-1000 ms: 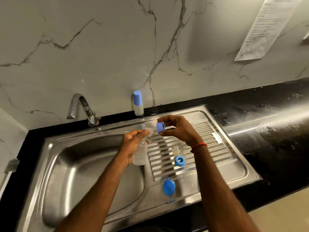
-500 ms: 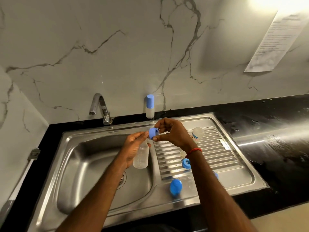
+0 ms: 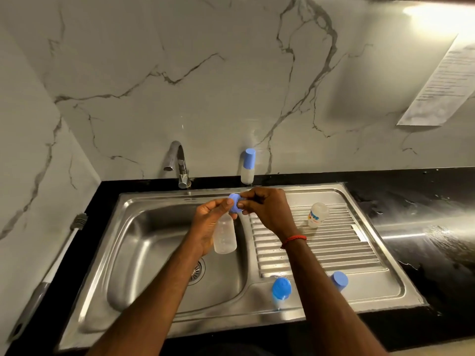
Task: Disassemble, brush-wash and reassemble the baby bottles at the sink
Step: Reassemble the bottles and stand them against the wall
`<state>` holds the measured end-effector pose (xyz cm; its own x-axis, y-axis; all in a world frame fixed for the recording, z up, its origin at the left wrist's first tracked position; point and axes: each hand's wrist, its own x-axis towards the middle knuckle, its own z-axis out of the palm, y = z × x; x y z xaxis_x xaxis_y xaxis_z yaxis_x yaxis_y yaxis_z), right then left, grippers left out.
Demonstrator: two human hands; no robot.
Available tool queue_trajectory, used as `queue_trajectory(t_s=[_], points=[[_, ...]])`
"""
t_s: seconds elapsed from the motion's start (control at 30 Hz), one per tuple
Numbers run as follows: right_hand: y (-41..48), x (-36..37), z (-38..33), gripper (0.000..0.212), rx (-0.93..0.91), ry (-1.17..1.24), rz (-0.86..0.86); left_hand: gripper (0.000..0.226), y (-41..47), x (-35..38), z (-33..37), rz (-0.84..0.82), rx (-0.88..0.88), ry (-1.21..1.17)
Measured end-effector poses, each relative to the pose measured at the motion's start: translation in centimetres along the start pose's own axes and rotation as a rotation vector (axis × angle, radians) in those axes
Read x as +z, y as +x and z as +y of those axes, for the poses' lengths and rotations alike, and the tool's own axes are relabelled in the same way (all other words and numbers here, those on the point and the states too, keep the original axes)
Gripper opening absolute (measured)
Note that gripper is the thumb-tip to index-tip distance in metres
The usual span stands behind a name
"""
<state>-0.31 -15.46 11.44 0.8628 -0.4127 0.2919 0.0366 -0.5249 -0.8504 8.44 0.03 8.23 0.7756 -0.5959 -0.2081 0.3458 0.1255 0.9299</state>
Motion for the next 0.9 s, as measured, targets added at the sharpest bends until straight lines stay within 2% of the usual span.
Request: queue_trajectory(t_s=[0.07,0.1,0.17,0.23,0.37,0.53,0.77,0.9], points=[[0.1,0.4,-0.2,0.021,0.006,0.025,-0.009,0.088,0.2,-0.6,0.0,0.017,0.015,-0.028],[0.1,0.6,-0.4,0.019,0.009,0.042,-0.021,0.094,0.2,-1.0,0.0,-0.030,0.020,-0.031],[0.1,1.1,-0.7,0.015,-0.009,0.049,-0.050,0.090,-0.2,-1.6,-0.1,-0.174,0.041,-0.013],[0.2,1.4,-0.8,0.013,-0.048,0.018,-0.065,0.078,-0.4,-1.8,-0.3,-0.212,0.074,-0.007],[0.5,1.6,-1.1,0.009,-0.143,-0.072,-0.046,0.060,-0.4,-2.2,-0.2,-0.108,0.138,0.062],[1.0,2.4,-1.4,0.010,-0.187,-0.097,-0.008,0.054,-0.6,-2.9,0.3,-0.047,0.174,0.095],[1.1,3.2,-1.2,0.019,-0.228,-0.111,-0.019,0.059,-1.1,-4.0,0.1,0.030,0.215,0.133],[1.2,3.6,-1.4,0.016,-0.218,-0.057,-0.034,0.066,-0.7,-4.5,0.3,0.047,0.217,0.170]])
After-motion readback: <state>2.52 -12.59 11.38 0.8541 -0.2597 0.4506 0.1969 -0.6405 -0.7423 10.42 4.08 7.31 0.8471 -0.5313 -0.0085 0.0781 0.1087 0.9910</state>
